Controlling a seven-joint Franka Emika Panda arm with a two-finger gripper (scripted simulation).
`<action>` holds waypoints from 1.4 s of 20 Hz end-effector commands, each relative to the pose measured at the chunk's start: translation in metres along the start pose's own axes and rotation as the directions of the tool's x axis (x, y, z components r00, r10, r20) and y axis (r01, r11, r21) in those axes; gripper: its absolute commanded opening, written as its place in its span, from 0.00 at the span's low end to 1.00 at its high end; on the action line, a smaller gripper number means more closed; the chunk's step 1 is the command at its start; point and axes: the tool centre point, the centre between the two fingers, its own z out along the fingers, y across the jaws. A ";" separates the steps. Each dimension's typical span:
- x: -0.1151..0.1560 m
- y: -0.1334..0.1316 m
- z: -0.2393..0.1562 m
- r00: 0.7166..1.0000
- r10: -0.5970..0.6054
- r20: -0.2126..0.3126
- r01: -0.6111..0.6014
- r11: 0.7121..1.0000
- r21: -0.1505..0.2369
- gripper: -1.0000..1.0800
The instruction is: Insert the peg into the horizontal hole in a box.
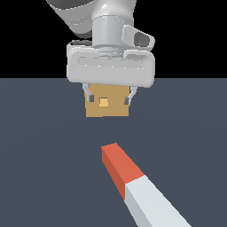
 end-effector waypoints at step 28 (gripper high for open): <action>-0.110 0.030 0.040 0.963 -0.268 0.007 0.268 0.963 -0.037 0.96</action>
